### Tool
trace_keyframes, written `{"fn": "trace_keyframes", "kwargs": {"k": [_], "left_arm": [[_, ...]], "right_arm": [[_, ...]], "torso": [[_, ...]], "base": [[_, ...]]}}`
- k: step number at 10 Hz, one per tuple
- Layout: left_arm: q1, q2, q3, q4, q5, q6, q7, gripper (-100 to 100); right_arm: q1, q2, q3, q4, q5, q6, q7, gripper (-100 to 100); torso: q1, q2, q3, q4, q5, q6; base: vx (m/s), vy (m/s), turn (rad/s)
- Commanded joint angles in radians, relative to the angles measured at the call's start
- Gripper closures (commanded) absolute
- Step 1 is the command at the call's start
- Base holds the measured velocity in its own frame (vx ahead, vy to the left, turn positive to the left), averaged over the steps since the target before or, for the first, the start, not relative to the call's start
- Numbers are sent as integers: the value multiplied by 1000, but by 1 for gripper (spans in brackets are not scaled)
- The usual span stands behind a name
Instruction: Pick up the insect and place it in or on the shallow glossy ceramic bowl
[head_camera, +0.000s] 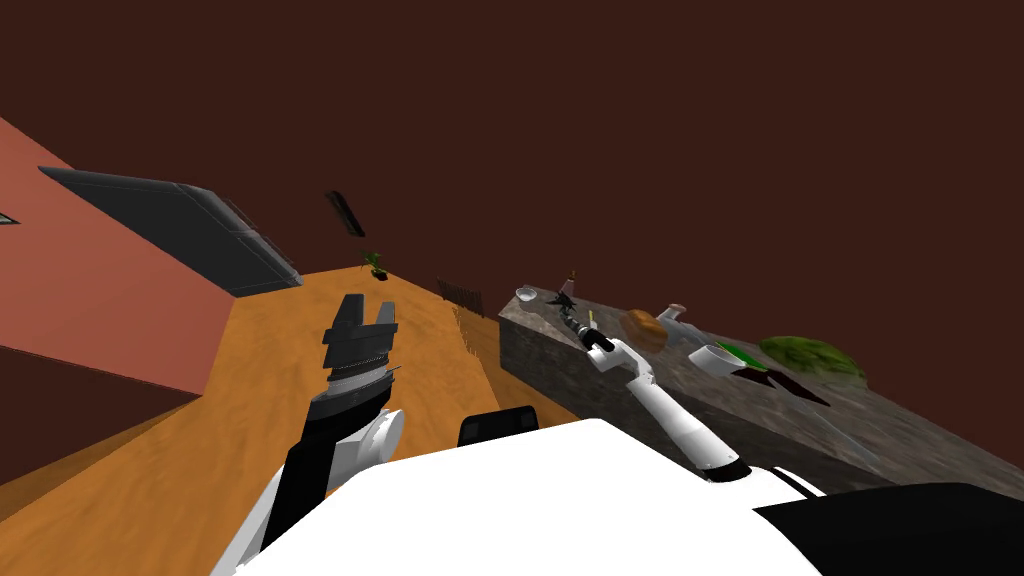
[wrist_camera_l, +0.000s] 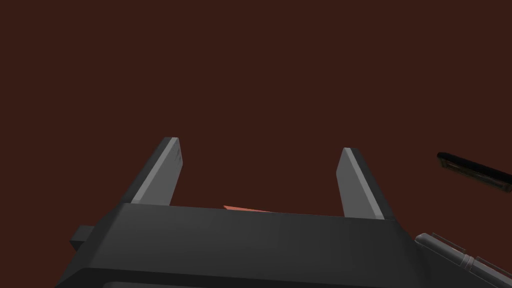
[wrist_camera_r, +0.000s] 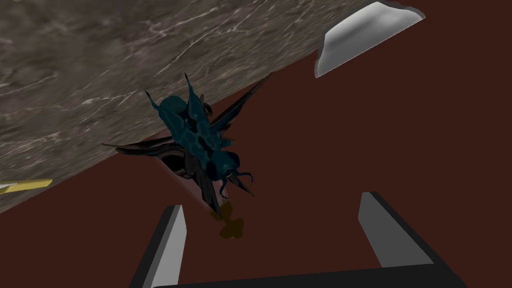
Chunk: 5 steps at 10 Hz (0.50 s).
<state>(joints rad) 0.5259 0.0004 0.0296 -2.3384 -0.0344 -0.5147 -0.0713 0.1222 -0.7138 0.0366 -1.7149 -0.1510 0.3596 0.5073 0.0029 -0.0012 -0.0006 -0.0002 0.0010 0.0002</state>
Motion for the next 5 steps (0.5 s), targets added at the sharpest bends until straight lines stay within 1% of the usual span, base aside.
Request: {"fn": "trace_keyframes", "kwargs": {"k": [1,2,3,4,5], "left_arm": [[0,0,0,0,0,0,0,0],[0,0,0,0,0,0,0,0],[0,0,0,0,0,0,0,0],[0,0,0,0,0,0,0,0],[0,0,0,0,0,0,0,0]], "right_arm": [[-16,-22,4,20,-7,43,5,-100],[-38,-53,12,60,-20,75,13,-100],[-38,-53,12,60,-20,79,13,-100],[-59,-83,21,100,-33,113,20,-100],[-80,-112,30,129,-46,141,26,-100]], "torso": [[0,0,0,0,0,0],[-1,1,0,0,0,1],[-1,1,0,0,0,0],[-1,1,1,0,0,1],[-1,0,0,0,0,0]], "base": [[17,43,46],[11,45,91],[13,37,51],[26,42,111],[41,66,173]]}}
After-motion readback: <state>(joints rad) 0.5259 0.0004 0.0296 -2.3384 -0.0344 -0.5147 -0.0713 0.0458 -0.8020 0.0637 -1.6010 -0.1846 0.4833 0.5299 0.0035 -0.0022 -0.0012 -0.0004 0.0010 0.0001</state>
